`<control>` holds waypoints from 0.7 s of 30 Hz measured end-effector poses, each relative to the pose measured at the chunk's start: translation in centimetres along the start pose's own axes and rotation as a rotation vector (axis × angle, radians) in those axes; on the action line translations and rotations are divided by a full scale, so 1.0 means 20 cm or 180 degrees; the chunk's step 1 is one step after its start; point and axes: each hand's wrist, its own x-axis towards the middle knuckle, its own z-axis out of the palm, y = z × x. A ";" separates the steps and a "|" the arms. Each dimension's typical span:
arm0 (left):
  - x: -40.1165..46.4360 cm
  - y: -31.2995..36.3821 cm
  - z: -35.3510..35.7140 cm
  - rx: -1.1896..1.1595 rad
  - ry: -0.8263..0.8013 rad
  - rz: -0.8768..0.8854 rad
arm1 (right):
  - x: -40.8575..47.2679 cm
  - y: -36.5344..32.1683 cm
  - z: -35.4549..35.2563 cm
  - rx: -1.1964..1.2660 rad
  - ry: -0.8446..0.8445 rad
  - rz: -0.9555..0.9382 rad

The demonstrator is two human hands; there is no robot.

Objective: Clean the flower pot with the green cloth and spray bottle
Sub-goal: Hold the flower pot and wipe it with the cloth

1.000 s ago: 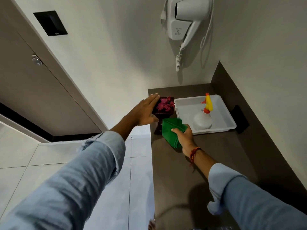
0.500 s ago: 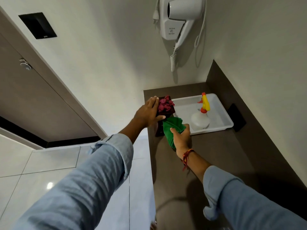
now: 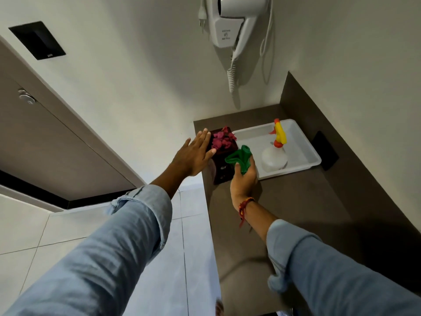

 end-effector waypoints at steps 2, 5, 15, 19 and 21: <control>0.00 0.00 0.00 0.0023 -0.0022 -0.0013 | -0.01 -0.01 0.06 0.0232 -0.0018 0.0040; 0.00 0.01 0.00 0.0000 -0.0062 -0.0058 | -0.05 0.00 0.15 0.0488 0.0109 0.0174; 0.00 0.04 -0.01 0.0015 -0.0163 -0.0111 | -0.24 0.11 0.26 0.0197 -0.0685 0.0040; 0.01 0.03 -0.01 0.0015 -0.0175 -0.0086 | -0.22 0.16 0.17 0.0083 -0.0915 0.0131; 0.00 0.03 -0.01 -0.0020 -0.0153 -0.0072 | -0.21 0.15 0.12 0.0086 -0.0533 0.0348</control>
